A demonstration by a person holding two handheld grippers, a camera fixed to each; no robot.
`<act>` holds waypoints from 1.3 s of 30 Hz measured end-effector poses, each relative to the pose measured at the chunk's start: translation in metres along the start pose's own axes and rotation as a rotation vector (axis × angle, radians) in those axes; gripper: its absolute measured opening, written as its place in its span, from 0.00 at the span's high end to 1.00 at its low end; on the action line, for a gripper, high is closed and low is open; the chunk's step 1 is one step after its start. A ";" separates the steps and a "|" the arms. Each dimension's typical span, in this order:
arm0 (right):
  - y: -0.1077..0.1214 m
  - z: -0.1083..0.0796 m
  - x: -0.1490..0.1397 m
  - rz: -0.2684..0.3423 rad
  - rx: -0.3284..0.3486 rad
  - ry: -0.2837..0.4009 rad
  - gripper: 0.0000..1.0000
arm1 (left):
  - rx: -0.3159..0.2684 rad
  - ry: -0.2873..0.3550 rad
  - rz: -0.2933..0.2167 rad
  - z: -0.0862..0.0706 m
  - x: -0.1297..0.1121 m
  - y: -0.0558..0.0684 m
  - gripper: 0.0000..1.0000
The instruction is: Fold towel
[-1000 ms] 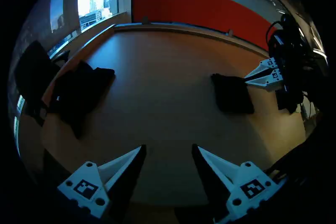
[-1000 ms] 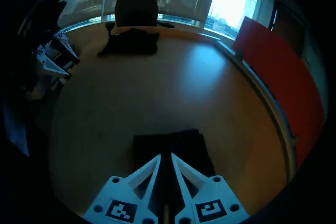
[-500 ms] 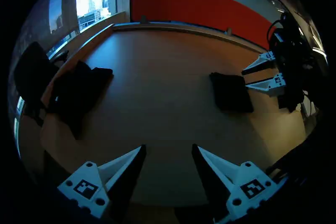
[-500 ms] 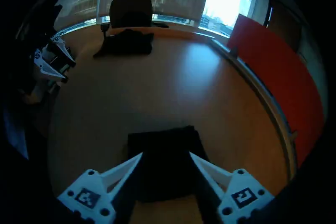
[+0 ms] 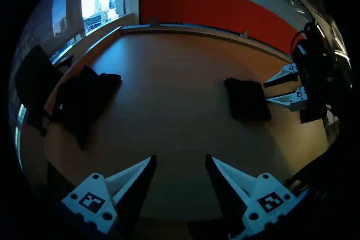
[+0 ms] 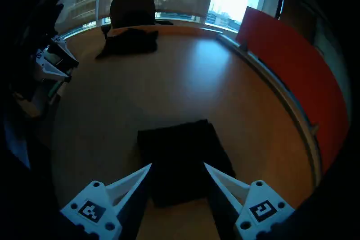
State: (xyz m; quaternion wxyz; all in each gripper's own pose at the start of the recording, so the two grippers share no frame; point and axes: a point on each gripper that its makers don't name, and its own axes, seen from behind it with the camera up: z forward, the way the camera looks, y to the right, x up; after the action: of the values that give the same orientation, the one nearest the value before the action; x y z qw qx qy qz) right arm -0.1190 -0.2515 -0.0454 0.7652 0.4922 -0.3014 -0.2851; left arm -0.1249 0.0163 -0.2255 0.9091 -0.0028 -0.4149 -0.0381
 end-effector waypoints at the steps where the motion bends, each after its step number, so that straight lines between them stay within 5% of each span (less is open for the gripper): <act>1: -0.001 -0.001 -0.003 0.004 -0.002 -0.003 0.30 | 0.000 0.000 0.001 0.000 0.000 0.000 0.20; 29: -0.022 -0.002 -0.069 0.131 -0.042 -0.088 0.31 | -0.008 -0.005 0.026 -0.001 0.000 0.001 0.20; 39: -0.030 0.002 -0.082 0.174 -0.045 -0.108 0.43 | -0.010 -0.006 0.026 -0.001 -0.002 0.001 0.20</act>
State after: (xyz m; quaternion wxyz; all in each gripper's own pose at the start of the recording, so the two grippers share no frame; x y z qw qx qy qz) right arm -0.1792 -0.2032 -0.0875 0.7807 0.4308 -0.3771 -0.2503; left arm -0.1254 0.0173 -0.2281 0.9082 -0.0127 -0.4174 -0.0282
